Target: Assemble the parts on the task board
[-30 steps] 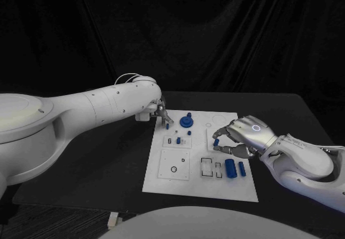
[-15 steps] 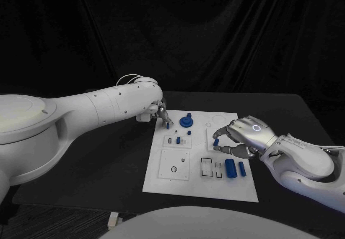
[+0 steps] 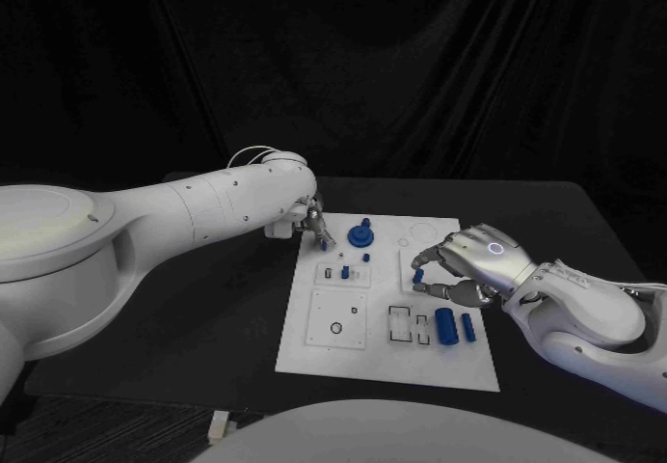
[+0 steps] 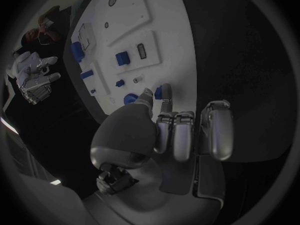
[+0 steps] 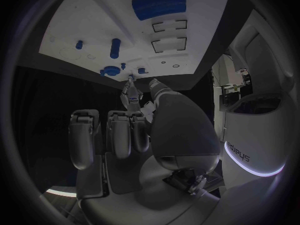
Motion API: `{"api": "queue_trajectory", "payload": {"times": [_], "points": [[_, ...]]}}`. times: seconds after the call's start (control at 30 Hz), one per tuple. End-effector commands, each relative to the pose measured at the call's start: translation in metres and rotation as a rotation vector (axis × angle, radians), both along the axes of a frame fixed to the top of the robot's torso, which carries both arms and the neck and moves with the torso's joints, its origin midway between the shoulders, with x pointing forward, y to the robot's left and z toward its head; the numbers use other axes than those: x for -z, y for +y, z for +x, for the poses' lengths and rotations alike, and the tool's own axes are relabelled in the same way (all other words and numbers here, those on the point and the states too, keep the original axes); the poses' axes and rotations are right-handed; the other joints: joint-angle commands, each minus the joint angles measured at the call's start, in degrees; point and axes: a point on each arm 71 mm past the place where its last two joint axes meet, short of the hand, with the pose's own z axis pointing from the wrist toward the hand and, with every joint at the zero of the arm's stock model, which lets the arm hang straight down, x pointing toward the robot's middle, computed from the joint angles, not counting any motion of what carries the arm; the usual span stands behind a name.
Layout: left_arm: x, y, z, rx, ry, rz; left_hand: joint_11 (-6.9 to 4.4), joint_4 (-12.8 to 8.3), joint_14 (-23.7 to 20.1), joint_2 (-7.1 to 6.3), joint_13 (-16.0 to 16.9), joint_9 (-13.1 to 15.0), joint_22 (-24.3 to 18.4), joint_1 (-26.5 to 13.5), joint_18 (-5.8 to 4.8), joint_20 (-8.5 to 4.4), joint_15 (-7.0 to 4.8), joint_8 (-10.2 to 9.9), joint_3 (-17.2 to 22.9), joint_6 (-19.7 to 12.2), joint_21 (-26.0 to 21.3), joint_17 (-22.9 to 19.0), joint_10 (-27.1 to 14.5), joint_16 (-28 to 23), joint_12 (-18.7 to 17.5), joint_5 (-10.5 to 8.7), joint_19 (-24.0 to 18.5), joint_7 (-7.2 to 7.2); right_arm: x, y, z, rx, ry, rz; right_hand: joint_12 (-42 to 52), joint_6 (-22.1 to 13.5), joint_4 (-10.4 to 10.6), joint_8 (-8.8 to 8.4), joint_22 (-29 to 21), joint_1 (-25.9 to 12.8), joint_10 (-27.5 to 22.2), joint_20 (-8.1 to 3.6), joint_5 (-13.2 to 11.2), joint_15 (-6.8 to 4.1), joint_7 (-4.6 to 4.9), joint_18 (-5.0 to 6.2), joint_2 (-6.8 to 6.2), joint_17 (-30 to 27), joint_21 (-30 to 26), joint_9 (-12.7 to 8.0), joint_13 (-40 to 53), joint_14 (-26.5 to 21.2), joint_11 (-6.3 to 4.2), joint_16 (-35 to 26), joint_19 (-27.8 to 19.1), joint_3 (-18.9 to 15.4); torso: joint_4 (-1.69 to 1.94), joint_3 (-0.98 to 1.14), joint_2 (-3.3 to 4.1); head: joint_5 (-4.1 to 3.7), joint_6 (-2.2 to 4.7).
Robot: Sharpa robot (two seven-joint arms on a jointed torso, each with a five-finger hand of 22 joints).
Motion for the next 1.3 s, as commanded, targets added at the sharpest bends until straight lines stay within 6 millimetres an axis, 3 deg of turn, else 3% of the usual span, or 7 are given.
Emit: {"api": "queue_trajectory", "payload": {"times": [0.03,0.53,0.77,0.93,1.03,1.13,1.3], "points": [[0.0013,-0.0016,-0.0007,0.008,0.01,-0.005,0.11,-0.5,6.0,0.04,15.1,-0.1,11.7,0.6,-0.53,0.28,0.35,-0.4,0.1,-0.1,-0.3,15.1,6.1,0.2,0.2,0.72,1.4,-0.1,0.0005,0.0001,-0.001,-0.003,-0.001,-0.001,0.2,0.4,-0.1,-0.15,15.0,0.0,6.1,-0.28,-0.4,-0.39,0.16,-0.35,0.31,11.2,0.0,-0.1,15.1,5.3,-0.23,0.0,5.8,0.3,-0.01,-0.02,0.03,0.06,-0.01],[0.0019,-0.0038,-0.0009,0.011,0.006,-0.012,-0.04,-2.0,6.0,0.15,15.1,-0.3,11.7,1.5,-0.52,0.17,0.22,-0.9,1.6,0.1,-0.4,15.1,6.1,0.2,0.2,5.02,1.3,-0.29,0.001,0.0001,-0.0009,-0.002,0.002,-0.005,0.2,0.4,-0.1,-0.15,15.0,0.3,6.1,-0.28,-0.2,-0.38,0.16,-0.35,0.5,11.1,0.0,-0.1,15.1,5.3,-0.23,-0.1,5.8,0.6,-0.01,-0.01,0.01,0.12,-0.01],[0.0015,-0.0035,-0.0003,0.011,-0.005,-0.025,-0.23,-3.7,6.0,-0.24,15.1,-0.4,11.7,2.1,-0.5,0.0,0.05,-1.4,4.2,0.2,-0.5,15.1,6.1,0.2,0.2,12.03,1.3,-0.49,0.0015,-0.0004,-0.0008,0.001,0.004,-0.008,0.2,0.4,-0.2,-0.16,14.9,0.5,6.1,-0.28,0.3,-0.38,0.18,-0.33,0.57,11.1,0.0,-0.1,15.1,5.3,-0.21,-0.1,5.8,0.7,-0.03,-0.01,0.01,0.09,-0.01],[0.0011,-0.0028,0.0002,0.01,-0.015,-0.036,-0.28,-7.3,6.0,-1.41,15.1,-0.2,11.7,3.8,-0.52,-0.17,-0.05,-1.5,10.0,0.0,-0.3,15.1,6.1,0.2,0.2,17.02,1.3,-0.47,0.0022,-0.0005,-0.0008,0.002,0.007,-0.011,0.2,0.4,-0.2,-0.17,14.9,0.6,6.1,-0.28,0.5,-0.38,0.19,-0.33,0.62,11.1,0.0,-0.2,15.1,5.3,-0.21,-0.1,5.8,0.8,-0.02,-0.01,-0.01,0.18,-0.01],[0.001,-0.0019,0.0001,0.009,-0.019,-0.039,-0.03,-10.3,6.0,-3.34,15.1,0.6,11.8,2.8,-0.54,-0.08,0.1,-1.1,16.4,0.0,-0.3,15.1,6.1,0.2,0.2,18.95,1.3,-0.08,0.0027,-0.0005,-0.0007,0.003,0.009,-0.013,0.2,0.4,-0.2,-0.17,14.9,0.7,6.1,-0.28,0.8,-0.38,0.2,-0.34,0.69,11.1,0.0,-0.2,15.1,5.3,-0.21,-0.1,5.8,0.9,-0.02,0.01,0.0,0.27,-0.01],[0.0008,-0.0004,-0.0001,0.003,-0.026,-0.039,0.24,-13.0,6.0,-5.03,15.1,1.6,11.8,0.4,-0.55,0.13,0.33,-0.6,22.7,-0.1,-0.2,15.1,6.1,0.2,0.2,19.38,1.4,0.24,0.0032,-0.0006,-0.0007,0.004,0.011,-0.016,0.2,0.4,-0.2,-0.17,14.9,0.8,6.1,-0.28,0.9,-0.38,0.2,-0.32,0.74,11.0,-0.1,-0.2,15.1,5.3,-0.2,-0.1,5.8,1.0,-0.03,0.0,0.0,0.39,-0.01],[0.0001,0.0034,-0.0015,-0.018,-0.048,-0.037,0.35,-15.1,6.0,-5.94,15.1,2.5,11.8,-2.1,-0.57,0.21,0.36,0.0,27.3,-0.1,0.0,15.1,6.1,0.2,0.2,19.47,1.4,0.3,0.0038,-0.0009,-0.0004,0.007,0.013,-0.019,0.2,0.4,-0.2,-0.16,14.9,0.9,6.1,-0.27,1.2,-0.37,0.2,-0.31,0.93,11.0,-0.1,-0.2,15.1,5.2,-0.19,-0.1,5.8,1.1,-0.02,-0.02,-0.01,0.51,-0.01]]}}
